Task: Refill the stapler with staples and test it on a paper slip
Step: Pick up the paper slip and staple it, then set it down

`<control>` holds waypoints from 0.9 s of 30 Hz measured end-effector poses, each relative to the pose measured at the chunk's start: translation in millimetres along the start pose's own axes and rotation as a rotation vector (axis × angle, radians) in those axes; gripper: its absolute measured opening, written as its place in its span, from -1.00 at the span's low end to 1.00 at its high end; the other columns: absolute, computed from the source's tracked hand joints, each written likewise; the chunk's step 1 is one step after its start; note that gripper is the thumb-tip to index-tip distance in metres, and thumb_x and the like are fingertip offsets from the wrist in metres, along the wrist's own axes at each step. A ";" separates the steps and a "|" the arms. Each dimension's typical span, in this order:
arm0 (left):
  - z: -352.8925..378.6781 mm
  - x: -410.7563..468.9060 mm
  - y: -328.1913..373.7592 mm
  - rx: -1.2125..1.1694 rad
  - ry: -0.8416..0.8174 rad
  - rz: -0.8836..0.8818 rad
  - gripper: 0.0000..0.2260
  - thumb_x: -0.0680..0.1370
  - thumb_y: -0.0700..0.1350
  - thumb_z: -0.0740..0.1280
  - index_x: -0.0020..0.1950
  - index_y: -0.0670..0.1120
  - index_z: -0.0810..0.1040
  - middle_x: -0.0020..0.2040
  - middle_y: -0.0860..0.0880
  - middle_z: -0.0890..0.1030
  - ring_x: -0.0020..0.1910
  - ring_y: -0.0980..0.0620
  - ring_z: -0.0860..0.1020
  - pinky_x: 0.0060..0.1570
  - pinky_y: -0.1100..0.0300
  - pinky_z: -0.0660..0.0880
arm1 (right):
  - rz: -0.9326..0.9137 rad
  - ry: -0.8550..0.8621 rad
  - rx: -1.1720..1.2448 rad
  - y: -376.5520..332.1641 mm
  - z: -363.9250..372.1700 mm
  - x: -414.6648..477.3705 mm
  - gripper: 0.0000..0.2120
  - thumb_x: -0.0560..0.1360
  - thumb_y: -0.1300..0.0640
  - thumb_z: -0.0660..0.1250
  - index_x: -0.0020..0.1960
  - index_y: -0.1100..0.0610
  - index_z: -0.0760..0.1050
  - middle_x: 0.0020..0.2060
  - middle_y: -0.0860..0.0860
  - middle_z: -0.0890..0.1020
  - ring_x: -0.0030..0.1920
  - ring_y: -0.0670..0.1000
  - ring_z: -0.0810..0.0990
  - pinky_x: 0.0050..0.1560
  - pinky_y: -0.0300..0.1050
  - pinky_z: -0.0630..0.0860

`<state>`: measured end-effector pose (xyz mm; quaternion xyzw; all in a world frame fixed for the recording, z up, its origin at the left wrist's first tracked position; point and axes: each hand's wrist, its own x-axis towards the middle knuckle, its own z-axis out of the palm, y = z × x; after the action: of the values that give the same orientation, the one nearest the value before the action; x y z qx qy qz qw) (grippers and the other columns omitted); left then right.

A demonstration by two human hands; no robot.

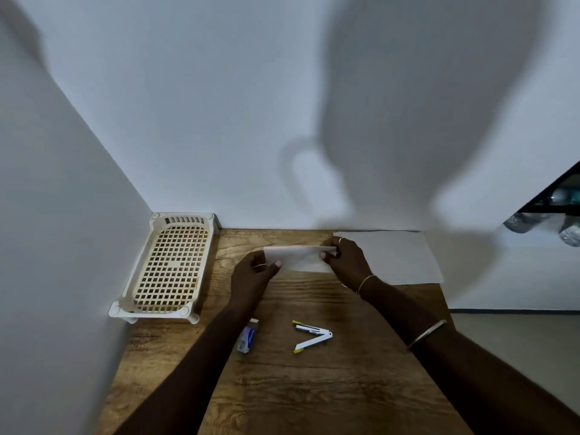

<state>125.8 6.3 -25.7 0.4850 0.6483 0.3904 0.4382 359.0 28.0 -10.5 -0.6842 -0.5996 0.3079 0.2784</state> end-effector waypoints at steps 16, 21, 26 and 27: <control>-2.4 -41.2 113.1 -0.846 -0.112 -0.093 -0.88 0.50 -0.16 0.53 -0.13 -0.20 0.68 -0.09 -0.19 0.72 -0.04 -0.09 0.73 0.02 0.11 0.65 | -0.126 0.107 0.678 -98.3 -63.0 -32.0 -0.87 0.56 0.04 0.42 0.11 0.00 0.60 -0.15 0.09 0.72 -0.12 0.10 0.69 -0.11 0.07 0.65; -8.5 -43.0 119.6 -0.896 -0.072 -0.122 -0.89 0.52 -0.21 0.50 -0.21 -0.16 0.69 -0.19 -0.11 0.71 -0.14 0.01 0.73 -0.01 0.15 0.66 | 0.012 0.150 0.715 -63.5 -37.2 -49.0 -0.90 0.65 0.13 0.28 0.05 0.07 0.58 -0.14 0.04 0.71 -0.14 0.08 0.69 -0.18 -0.04 0.64; -10.7 -46.3 120.9 -0.926 -0.044 -0.140 -0.93 0.52 -0.22 0.50 -0.13 -0.20 0.67 -0.18 -0.09 0.71 -0.14 0.03 0.72 0.04 0.13 0.66 | 0.010 -0.111 -0.028 1.1 12.1 -81.1 -0.58 0.52 0.06 0.46 0.35 0.04 0.51 0.23 0.00 0.62 0.25 0.01 0.58 0.28 -0.11 0.51; -10.9 -46.8 121.2 -0.934 -0.039 -0.143 -0.94 0.53 -0.23 0.49 -0.12 -0.20 0.67 -0.16 -0.10 0.71 -0.12 0.02 0.72 0.05 0.13 0.66 | 0.001 -0.210 -0.150 10.0 17.9 -87.2 -0.46 0.49 -0.02 0.47 0.43 0.00 0.45 0.33 0.00 0.55 0.34 0.00 0.51 0.35 -0.13 0.42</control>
<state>157.0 -12.7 99.4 0.1973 0.4267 0.5999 0.6474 343.9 -59.5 -22.1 -0.6673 -0.6466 0.3322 0.1621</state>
